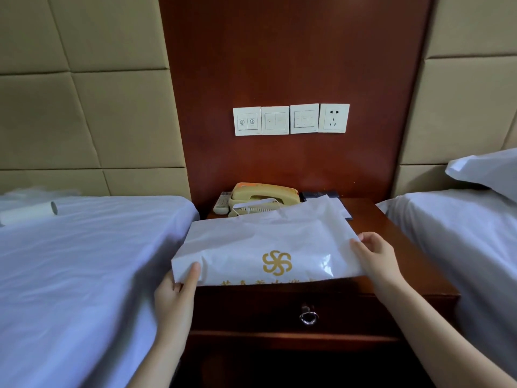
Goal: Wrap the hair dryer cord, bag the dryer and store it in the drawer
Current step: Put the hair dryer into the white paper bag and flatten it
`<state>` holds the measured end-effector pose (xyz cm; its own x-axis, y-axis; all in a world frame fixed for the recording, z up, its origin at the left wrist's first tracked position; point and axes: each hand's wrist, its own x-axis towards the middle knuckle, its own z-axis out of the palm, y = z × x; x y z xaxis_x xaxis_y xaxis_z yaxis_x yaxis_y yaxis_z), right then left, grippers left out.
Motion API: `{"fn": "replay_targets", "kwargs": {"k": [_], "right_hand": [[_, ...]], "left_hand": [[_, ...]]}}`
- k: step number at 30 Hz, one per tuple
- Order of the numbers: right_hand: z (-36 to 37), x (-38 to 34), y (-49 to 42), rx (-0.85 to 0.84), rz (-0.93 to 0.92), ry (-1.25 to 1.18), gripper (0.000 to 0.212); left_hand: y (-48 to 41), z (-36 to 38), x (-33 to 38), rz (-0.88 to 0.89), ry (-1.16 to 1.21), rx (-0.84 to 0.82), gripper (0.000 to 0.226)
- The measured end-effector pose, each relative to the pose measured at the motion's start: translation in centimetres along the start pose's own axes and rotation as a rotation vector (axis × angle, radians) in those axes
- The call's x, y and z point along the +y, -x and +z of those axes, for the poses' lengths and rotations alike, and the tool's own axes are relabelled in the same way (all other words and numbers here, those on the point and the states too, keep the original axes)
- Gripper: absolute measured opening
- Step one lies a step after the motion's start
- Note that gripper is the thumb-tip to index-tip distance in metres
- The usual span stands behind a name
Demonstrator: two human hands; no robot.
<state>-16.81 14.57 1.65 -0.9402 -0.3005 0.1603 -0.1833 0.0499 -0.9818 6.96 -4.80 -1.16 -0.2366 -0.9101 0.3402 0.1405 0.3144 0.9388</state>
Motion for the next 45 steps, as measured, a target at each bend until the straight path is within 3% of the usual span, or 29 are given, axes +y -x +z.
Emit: {"fn": "replay_targets", "kwargs": {"k": [4, 9, 14, 20, 22, 26, 29, 34, 39, 45], "right_hand": [[0.1, 1.2, -0.2, 0.077, -0.052, 0.045, 0.018], [0.4, 1.7, -0.3, 0.199, -0.133, 0.1, 0.007], [0.7, 1.7, 0.0, 0.262, -0.176, 0.11, 0.005], [0.8, 1.7, -0.6, 0.198, -0.135, 0.135, 0.005], [0.6, 2.0, -0.7, 0.163, -0.13, 0.156, 0.003], [0.5, 1.7, -0.6, 0.11, -0.155, 0.183, 0.018], [0.6, 1.5, -0.4, 0.024, -0.144, 0.223, 0.028], [0.5, 1.1, -0.1, -0.012, -0.188, 0.26, 0.035], [0.7, 0.7, 0.1, 0.029, -0.251, 0.303, 0.033], [1.0, 0.2, 0.0, 0.049, -0.289, 0.287, 0.033]], "left_hand": [[-0.7, -0.2, -0.5, 0.087, -0.082, 0.018, 0.01], [-2.2, -0.7, -1.2, 0.222, -0.231, 0.047, 0.056], [-2.3, -0.4, -0.8, 0.21, -0.25, 0.092, 0.046], [-3.7, -1.8, -1.4, -0.082, -0.356, -0.02, 0.032], [-3.8, -2.5, -1.5, -0.098, -0.435, -0.019, 0.031], [-3.5, -2.0, 0.2, -0.031, -0.44, 0.008, 0.029], [-3.7, -0.8, 1.8, -0.011, -0.465, -0.061, 0.046], [-4.7, -0.4, 2.4, -0.204, -0.3, -0.131, 0.022], [-4.7, -0.6, 1.9, -0.126, -0.473, -0.067, 0.045], [-4.9, -1.3, 0.7, -0.008, -0.695, -0.026, 0.032]]}}
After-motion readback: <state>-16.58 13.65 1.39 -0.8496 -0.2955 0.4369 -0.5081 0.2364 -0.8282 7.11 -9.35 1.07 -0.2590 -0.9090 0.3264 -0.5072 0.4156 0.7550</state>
